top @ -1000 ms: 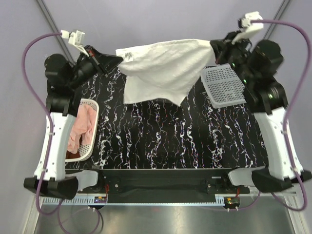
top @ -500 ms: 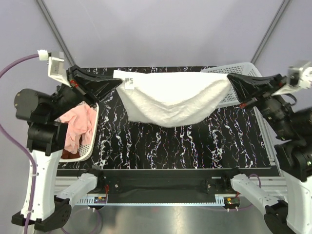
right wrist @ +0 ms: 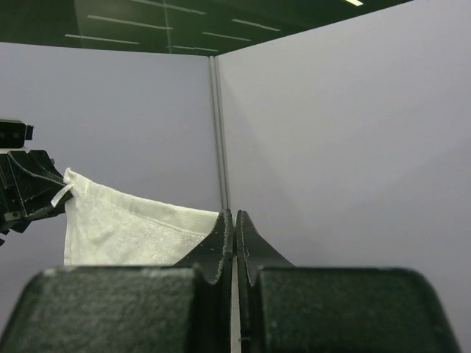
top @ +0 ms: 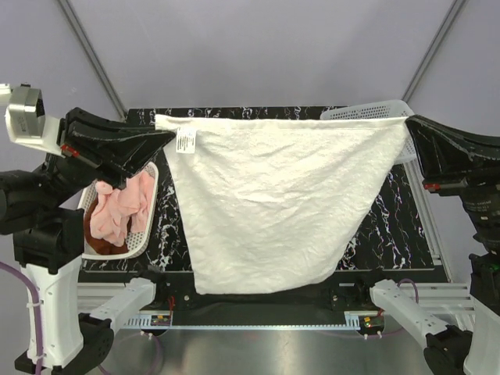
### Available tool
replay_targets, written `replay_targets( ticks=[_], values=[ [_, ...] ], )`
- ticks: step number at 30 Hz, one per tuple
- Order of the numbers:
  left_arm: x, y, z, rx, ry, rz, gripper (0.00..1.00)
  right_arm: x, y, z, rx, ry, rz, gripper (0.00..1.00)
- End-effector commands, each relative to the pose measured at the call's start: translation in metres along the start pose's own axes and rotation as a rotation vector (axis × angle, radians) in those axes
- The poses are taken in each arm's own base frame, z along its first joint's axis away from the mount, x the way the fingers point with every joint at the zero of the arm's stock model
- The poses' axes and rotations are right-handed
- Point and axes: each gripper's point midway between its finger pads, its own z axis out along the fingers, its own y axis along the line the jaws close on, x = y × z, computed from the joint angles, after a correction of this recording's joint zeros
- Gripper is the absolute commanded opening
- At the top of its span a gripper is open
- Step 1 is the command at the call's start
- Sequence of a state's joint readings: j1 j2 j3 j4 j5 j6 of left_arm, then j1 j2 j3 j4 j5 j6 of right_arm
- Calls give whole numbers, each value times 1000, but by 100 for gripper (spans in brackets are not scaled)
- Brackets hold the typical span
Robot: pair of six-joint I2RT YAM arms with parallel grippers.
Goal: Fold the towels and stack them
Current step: Flatten out the crumpled towel, then fold the towel
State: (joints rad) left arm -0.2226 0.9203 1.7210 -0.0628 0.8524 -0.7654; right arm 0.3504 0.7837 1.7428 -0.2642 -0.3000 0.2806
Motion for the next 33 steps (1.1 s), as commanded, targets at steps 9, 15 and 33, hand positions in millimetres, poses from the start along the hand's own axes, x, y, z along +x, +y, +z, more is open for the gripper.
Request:
replay_targets(
  ticks=[9, 15, 33],
  values=[
    [89, 262, 21, -548, 157, 13, 0, 186, -156, 114, 309, 345, -126, 0],
    [132, 380, 9, -638, 130, 17, 0, 281, -224, 144, 317, 439, -88, 0],
    [249, 512, -19, -573, 289, -104, 0, 487, -326, 110, 201, 674, 209, 0]
  ],
)
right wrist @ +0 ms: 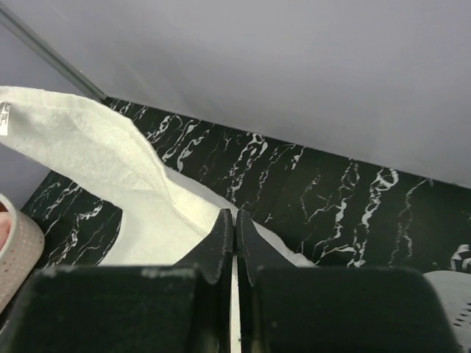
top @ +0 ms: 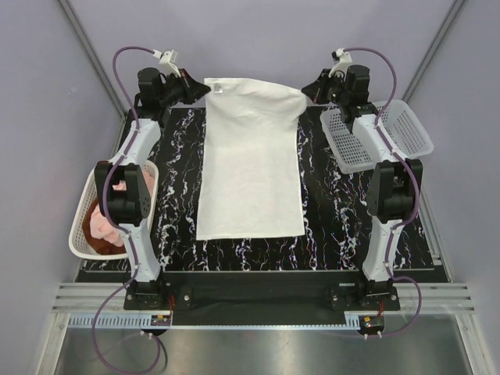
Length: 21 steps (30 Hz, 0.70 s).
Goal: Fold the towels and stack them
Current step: Fold the towel
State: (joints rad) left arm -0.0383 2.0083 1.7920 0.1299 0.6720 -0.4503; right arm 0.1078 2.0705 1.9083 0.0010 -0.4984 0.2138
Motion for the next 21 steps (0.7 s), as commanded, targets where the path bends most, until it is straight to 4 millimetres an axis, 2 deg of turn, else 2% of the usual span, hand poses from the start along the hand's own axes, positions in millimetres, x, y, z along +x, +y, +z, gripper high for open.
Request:
replay_targets(
  ticks=[1, 4, 5, 6, 7, 8, 9, 10, 11, 12, 13, 14, 15, 16, 18, 20, 21],
  values=[
    [-19, -3, -8, 57, -56, 117, 0, -4, 21, -7, -98, -56, -4, 0],
    [-7, -2, -18, 47, -44, 140, 0, 4, 28, -18, -103, -37, 18, 0],
    [5, 1, -20, 40, -23, 131, 0, 6, 28, -22, -98, -31, 25, 0],
    [3, -3, -25, 36, -26, 145, 0, 9, 29, -25, -90, -27, 32, 0],
    [6, -2, -27, 28, -15, 144, 0, 24, 26, -29, -71, 4, 59, 0],
    [17, 1, -30, 13, 20, 133, 0, 16, 33, -39, -65, -8, 55, 0],
    [24, -1, -36, 11, 41, 123, 0, 19, 31, -44, -43, -4, 61, 0],
    [34, -1, -40, 12, 63, 114, 0, 34, 30, -50, -25, 26, 77, 0],
    [40, -3, -46, 7, 73, 116, 0, 29, 35, -61, -18, 24, 74, 0],
    [55, -5, -57, -6, 92, 119, 0, 33, 38, -68, -14, 31, 79, 0],
    [58, -7, -63, -13, 83, 128, 0, 52, 37, -75, -7, 61, 100, 0],
    [56, -11, -67, -10, 58, 146, 1, 49, 44, -84, -13, 53, 104, 0],
    [64, -11, -72, -12, 66, 138, 2, 54, 49, -89, -28, 64, 131, 0],
    [70, -16, -78, -12, 72, 131, 2, 73, 51, -93, -33, 97, 158, 0],
    [81, -20, -85, -4, 104, 113, 2, 84, 68, -100, -57, 122, 169, 0],
    [89, -27, -95, -5, 127, 101, 1, 102, 76, -110, -56, 151, 181, 0],
    [91, -29, -99, -8, 132, 102, 0, 119, 79, -114, -51, 178, 209, 0]
  ],
)
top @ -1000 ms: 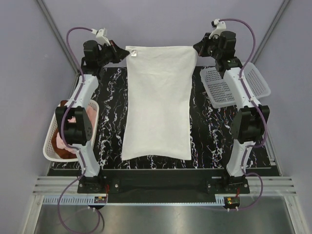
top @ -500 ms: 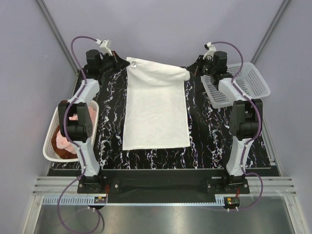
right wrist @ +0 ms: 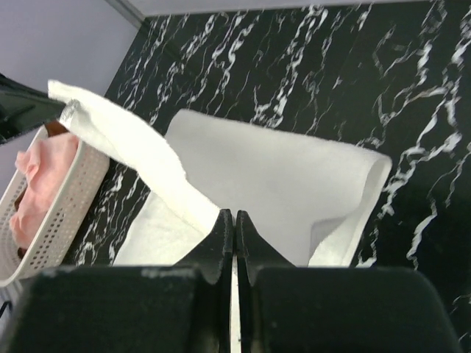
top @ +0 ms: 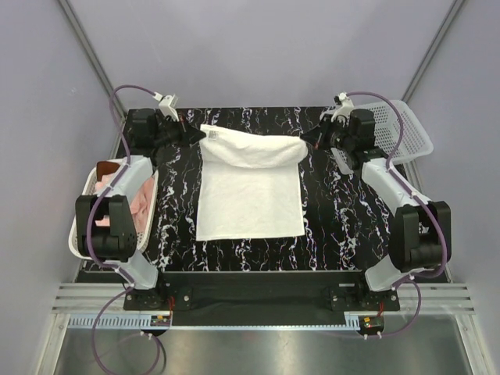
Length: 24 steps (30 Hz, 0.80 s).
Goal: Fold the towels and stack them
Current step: Fold the towel
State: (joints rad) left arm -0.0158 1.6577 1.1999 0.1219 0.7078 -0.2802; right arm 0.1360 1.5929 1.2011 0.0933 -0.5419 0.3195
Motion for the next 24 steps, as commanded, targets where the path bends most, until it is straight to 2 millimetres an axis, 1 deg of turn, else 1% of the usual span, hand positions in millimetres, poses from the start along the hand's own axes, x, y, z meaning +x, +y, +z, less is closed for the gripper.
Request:
replay_targets(
  ticks=[1, 2, 3, 4, 5, 6, 7, 8, 11, 12, 13, 14, 15, 16, 17, 18, 19, 20, 21, 22, 23, 24],
  values=[
    [-5, -20, -18, 40, -18, 76, 0, 28, 18, -8, -30, 26, 44, 0],
    [-6, -26, -25, 41, -17, 89, 0, 34, 19, -10, -29, 32, 60, 0],
    [-2, -27, -28, 37, -5, 85, 0, 46, 17, -13, -22, 51, 91, 0],
    [2, -28, -31, 29, 6, 80, 0, 49, 20, -17, -21, 56, 97, 0],
    [16, -30, -37, 24, 33, 57, 0, 54, 21, -20, -19, 67, 101, 0],
    [22, -33, -41, 23, 43, 51, 0, 59, 22, -23, -16, 78, 103, 0],
    [33, -32, -45, 8, 68, 32, 1, 69, 23, -28, -16, 104, 113, 0],
    [51, -35, -52, 3, 90, 18, 2, 75, 24, -30, -17, 123, 119, 0],
    [81, -40, -61, -15, 130, -7, 3, 104, 25, -43, 16, 211, 139, 0],
    [98, -40, -65, -28, 158, -22, 3, 117, 19, -47, 50, 235, 146, 0],
    [109, -41, -68, -48, 189, -37, 4, 125, 18, -56, 71, 258, 163, 1],
    [119, -47, -67, -55, 224, -20, 5, 132, 17, -60, 84, 276, 175, 1],
    [118, -48, -68, -83, 236, -16, 5, 143, 17, -65, 90, 306, 194, 2],
    [129, -47, -73, -111, 282, -41, 6, 151, 18, -71, 95, 333, 213, 3],
    [134, -48, -75, -119, 297, -69, 8, 158, 21, -74, 88, 358, 229, 4],
    [139, -48, -78, -139, 308, -92, 15, 171, 22, -80, 100, 398, 267, 5],
    [143, -47, -85, -171, 318, -121, 16, 177, 23, -83, 102, 414, 282, 10],
    [147, -46, -89, -195, 327, -137, 17, 191, 26, -87, 103, 451, 311, 14],
    [150, -44, -93, -224, 334, -150, 17, 198, 27, -92, 111, 474, 327, 17],
    [155, -38, -104, -290, 345, -155, 17, 203, 28, -95, 117, 490, 334, 20],
    [158, -32, -110, -353, 348, -173, 18, 207, 27, -98, 134, 499, 344, 26],
    [160, -26, -116, -406, 355, -181, 22, 213, 26, -104, 160, 520, 362, 30]
  ],
)
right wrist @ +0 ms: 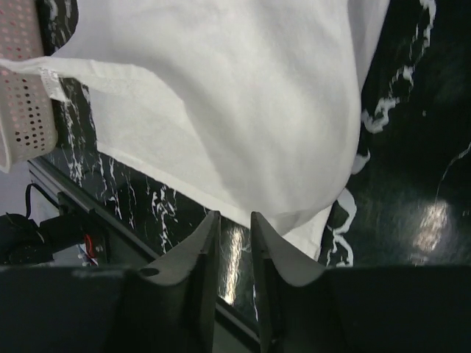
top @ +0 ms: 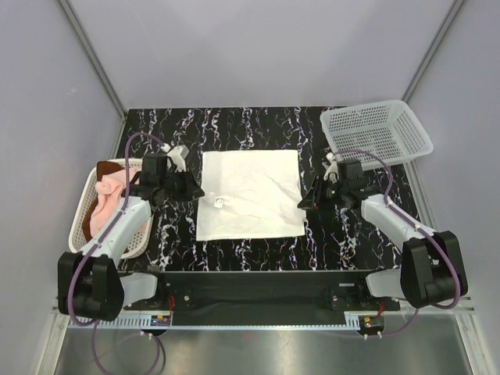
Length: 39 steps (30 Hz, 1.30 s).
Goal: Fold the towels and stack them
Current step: Fold the towel
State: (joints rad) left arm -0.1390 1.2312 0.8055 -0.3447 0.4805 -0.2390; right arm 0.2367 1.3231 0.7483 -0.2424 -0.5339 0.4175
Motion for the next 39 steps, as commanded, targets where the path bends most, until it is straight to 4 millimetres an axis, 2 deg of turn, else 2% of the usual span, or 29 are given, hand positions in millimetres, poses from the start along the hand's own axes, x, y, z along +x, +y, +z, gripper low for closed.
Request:
replay_targets(
  ticks=[1, 3, 6, 7, 10, 12, 14, 15, 17, 19, 21, 25, 27, 32, 33, 39],
  values=[
    [15, 35, -22, -251, 19, -80, 23, 22, -1, -12, 50, 51, 57, 32],
    [11, 40, -29, -315, 15, -87, 25, 21, -7, -17, 109, 44, 85, 36],
    [4, 43, -30, -348, -11, -93, 31, 5, -6, -19, 139, -11, 110, 39],
    [-1, 37, -26, -314, -31, -107, 34, 2, -8, -16, 150, -20, 121, 39],
    [0, 26, -6, -227, -19, -150, 38, -10, -17, -2, 184, -45, 165, 38],
    [10, 28, 9, -212, 35, -179, 39, -13, -17, 7, 191, -27, 179, 38],
    [14, 29, 17, -203, 58, -207, 40, -8, -26, 18, 247, 18, 193, 37],
    [16, 31, 21, -213, 74, -222, 40, 1, -35, 23, 288, 53, 212, 38],
    [13, 35, 23, -244, 54, -261, 42, 5, -46, 25, 342, 55, 246, 40],
    [6, 28, 26, -227, 26, -300, 43, 13, -54, 27, 368, 64, 274, 41],
    [3, 23, 29, -225, 19, -293, 48, 20, -56, 31, 367, 72, 310, 42],
    [-7, 7, 39, -191, 2, -202, 48, 30, -59, 33, 377, 90, 332, 42],
    [-9, 6, 44, -182, 6, -173, 49, 31, -60, 35, 376, 87, 333, 43],
    [0, 12, 61, -193, 84, -107, 48, 38, -62, 38, 372, 99, 331, 40],
    [2, 7, 64, -157, 97, -102, 48, 38, -63, 38, 375, 98, 332, 39],
    [13, 6, 66, -152, 132, -53, 45, 46, -67, 40, 367, 114, 325, 36]
  ],
)
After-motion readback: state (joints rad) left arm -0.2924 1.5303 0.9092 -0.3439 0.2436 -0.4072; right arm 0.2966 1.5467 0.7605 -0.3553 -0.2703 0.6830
